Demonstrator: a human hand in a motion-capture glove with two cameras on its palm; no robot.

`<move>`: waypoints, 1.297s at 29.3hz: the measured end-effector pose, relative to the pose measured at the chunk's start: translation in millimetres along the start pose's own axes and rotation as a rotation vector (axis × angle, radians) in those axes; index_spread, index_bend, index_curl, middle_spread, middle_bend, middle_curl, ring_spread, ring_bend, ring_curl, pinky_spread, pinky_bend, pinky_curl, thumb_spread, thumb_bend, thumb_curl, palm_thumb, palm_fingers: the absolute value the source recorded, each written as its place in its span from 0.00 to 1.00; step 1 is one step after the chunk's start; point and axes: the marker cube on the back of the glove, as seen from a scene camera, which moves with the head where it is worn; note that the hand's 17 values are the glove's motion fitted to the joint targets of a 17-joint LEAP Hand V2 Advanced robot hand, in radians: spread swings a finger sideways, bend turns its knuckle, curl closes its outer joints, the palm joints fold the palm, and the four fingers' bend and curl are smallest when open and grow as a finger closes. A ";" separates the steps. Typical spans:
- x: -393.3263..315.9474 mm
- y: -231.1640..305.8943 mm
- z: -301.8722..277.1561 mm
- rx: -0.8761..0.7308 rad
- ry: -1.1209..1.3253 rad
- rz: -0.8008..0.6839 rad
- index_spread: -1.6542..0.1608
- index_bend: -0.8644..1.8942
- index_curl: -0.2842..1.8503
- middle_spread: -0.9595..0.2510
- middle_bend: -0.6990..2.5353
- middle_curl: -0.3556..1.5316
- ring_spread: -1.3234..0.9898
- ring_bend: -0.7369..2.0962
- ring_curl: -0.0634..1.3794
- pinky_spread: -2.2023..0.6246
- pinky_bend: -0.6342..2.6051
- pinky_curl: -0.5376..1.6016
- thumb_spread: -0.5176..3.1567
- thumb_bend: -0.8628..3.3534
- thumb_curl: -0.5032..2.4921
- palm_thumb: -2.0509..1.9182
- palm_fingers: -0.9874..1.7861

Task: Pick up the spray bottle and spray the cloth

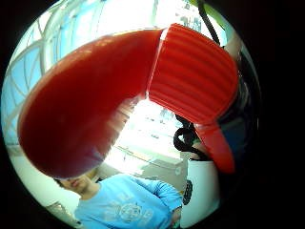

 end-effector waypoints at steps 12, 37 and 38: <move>20.2 -10.3 32.7 0.010 0.005 -0.020 0.77 0.36 0.31 0.70 0.31 0.45 0.54 0.42 0.32 0.80 0.29 0.42 0.32 0.20 0.40 0.76 0.75; 13.1 15.1 8.2 0.048 0.006 -0.041 0.74 0.30 0.27 0.70 0.31 0.45 0.53 0.42 0.33 0.80 0.31 0.44 0.40 0.19 0.35 0.72 0.63; 10.4 21.0 1.9 0.053 0.019 -0.049 0.74 0.30 0.26 0.70 0.31 0.45 0.53 0.42 0.33 0.80 0.31 0.44 0.40 0.19 0.35 0.72 0.62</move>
